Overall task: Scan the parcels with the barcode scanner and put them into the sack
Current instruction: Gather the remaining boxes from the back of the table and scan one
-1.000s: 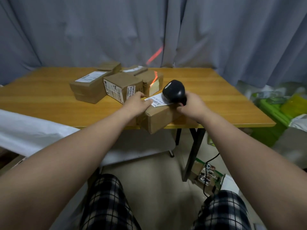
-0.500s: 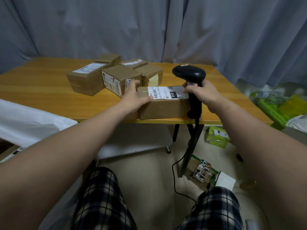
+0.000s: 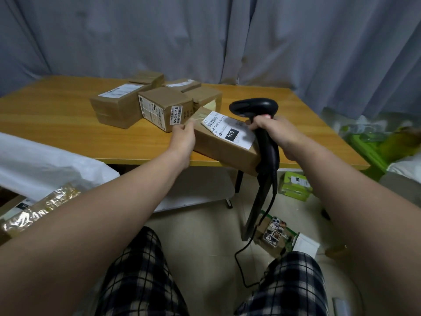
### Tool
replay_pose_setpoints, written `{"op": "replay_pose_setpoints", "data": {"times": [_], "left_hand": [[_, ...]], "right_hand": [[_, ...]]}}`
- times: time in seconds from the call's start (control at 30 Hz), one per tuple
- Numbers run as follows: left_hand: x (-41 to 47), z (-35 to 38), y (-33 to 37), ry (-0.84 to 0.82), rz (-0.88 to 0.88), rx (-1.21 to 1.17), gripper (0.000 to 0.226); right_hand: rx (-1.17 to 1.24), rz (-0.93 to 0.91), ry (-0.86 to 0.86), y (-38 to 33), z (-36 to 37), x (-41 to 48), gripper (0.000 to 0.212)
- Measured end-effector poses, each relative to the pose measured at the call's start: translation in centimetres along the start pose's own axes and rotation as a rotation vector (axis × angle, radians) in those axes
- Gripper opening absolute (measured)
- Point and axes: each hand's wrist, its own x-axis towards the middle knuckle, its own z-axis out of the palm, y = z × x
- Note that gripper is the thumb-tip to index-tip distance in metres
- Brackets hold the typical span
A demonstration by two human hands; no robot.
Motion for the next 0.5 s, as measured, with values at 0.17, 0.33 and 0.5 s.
{"op": "replay_pose_setpoints", "data": {"times": [0.17,0.33,0.5], "left_hand": [[-0.3,0.3,-0.8,-0.178,0.094,0.113,0.096],[-1.2,0.4,-0.5,-0.287,0.154,-0.014,0.073],[-1.3,-1.0,1.1,-0.289,0.303,-0.082,0.054]], "right_hand": [[0.194,0.048,0.042,2.2,1.4,-2.4,0.022],[0.405,-0.037,0.128,5.9,2.2,-4.1,0.030],[0.575,-0.051,0.125,5.4,3.3,-4.5,0.009]]}}
